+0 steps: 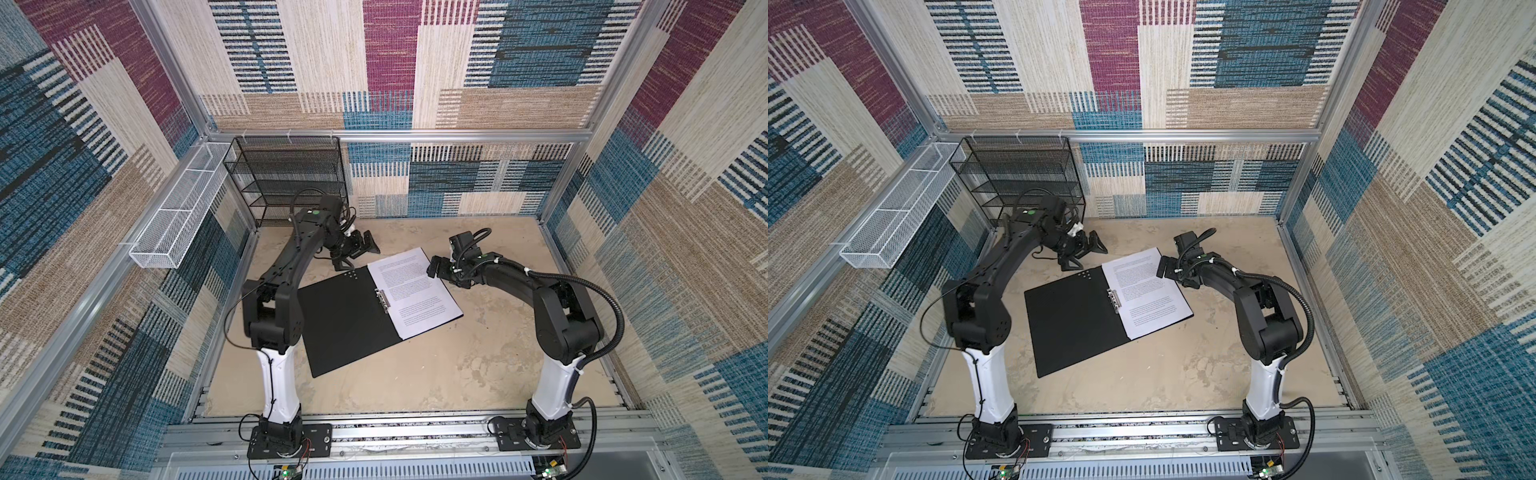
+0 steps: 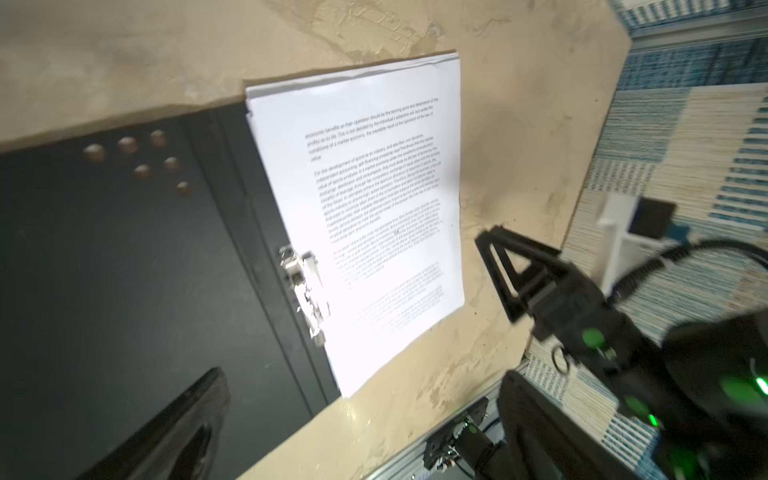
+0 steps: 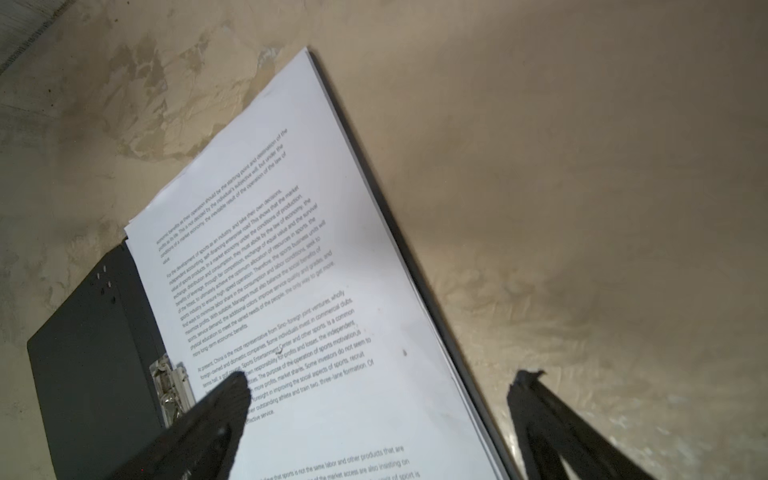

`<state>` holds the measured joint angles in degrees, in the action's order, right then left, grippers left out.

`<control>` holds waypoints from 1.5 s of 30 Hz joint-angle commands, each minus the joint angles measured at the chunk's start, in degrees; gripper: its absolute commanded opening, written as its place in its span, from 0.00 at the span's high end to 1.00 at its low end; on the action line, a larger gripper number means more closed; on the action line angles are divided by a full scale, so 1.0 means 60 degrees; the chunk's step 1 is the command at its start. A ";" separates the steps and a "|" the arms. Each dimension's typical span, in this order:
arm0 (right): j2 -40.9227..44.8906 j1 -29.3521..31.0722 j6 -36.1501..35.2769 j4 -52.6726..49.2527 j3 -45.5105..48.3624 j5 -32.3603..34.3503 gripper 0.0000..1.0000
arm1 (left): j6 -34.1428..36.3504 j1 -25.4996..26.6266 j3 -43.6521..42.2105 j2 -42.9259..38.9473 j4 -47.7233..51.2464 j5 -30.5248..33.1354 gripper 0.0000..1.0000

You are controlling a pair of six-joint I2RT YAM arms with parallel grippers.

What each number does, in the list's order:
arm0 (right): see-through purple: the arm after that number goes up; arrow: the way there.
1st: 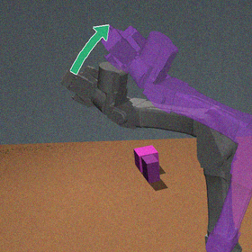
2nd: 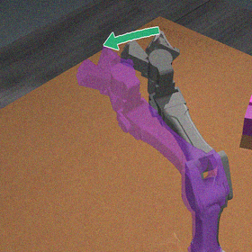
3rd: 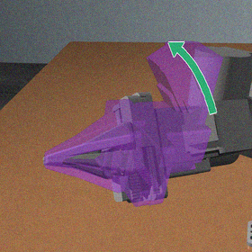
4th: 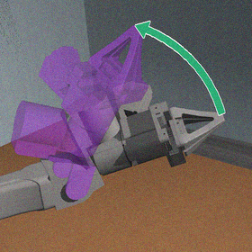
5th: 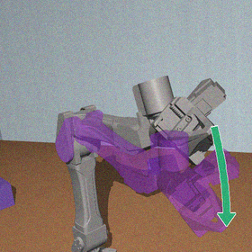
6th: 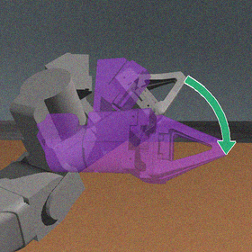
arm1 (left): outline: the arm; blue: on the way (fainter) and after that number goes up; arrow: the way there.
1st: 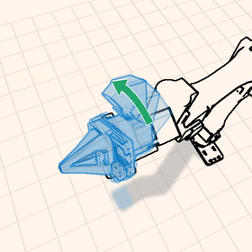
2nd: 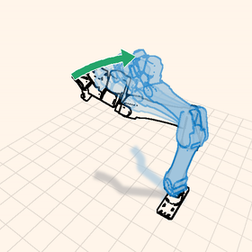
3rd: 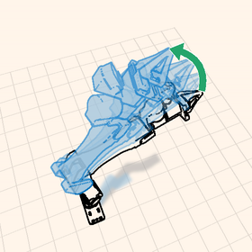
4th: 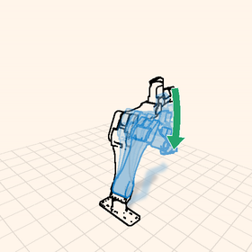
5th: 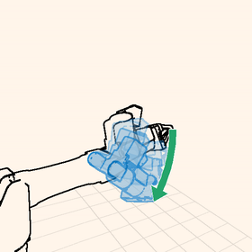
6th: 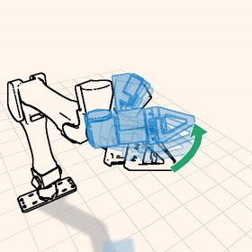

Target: Put the files into the folder

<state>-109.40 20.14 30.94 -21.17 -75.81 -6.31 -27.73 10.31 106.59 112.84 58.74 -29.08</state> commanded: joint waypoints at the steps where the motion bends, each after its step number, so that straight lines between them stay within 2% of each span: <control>1: -0.0180 -0.0106 -0.0373 0.0591 -0.0111 -0.0590 0.00 | 0.0044 -0.1069 -0.2607 -0.1497 -0.0422 0.0890 0.01; 3: -0.0302 -0.0246 -0.0470 0.0744 -0.0065 -0.0964 0.00 | -0.0158 -0.1987 -0.4564 -0.2769 -0.1445 0.0387 0.01; 5: -0.0383 -0.0268 -0.0564 0.0824 -0.0051 -0.1068 0.00 | -0.0263 -0.2720 -0.5995 -0.3705 -0.1916 0.0502 0.01; 11: -0.0783 -0.0274 -0.0684 0.0900 -0.0158 -0.1816 0.00 | -0.0322 -0.3685 -0.8381 -0.4975 -0.2887 0.1057 0.01; 14: -0.0866 -0.0272 -0.0746 0.0821 -0.0138 -0.1947 0.00 | -0.0422 -0.3761 -0.9024 -0.5047 -0.3451 0.1511 0.00; 24: -0.1312 -0.0290 -0.0805 0.0778 -0.0065 -0.2603 0.00 | -0.1159 -0.3661 -1.0896 -0.5274 -0.6034 0.1179 0.01; 29: -0.1426 -0.0292 -0.0789 0.0658 -0.0038 -0.2685 0.00 | -0.1292 -0.3594 -1.1566 -0.5755 -0.6329 0.1911 0.01; 35: -0.1662 -0.0308 -0.0741 0.0727 0.0160 -0.2963 0.00 | -0.1670 -0.3385 -1.2187 -0.5743 -0.6928 0.1830 0.01; 41: -0.1688 -0.0299 -0.0733 0.0849 0.0330 -0.3177 0.00 | -0.2607 -0.3351 -1.2630 -0.6162 -0.8855 0.0268 0.01; 45: -0.1804 -0.0289 -0.0801 0.0788 0.0229 -0.3312 0.01 | -0.3087 -0.3343 -1.2645 -0.6593 -0.9625 -0.0261 0.01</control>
<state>-118.61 17.91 24.64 -5.10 -75.07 -23.03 -41.45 -10.13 30.85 74.30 5.56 -21.23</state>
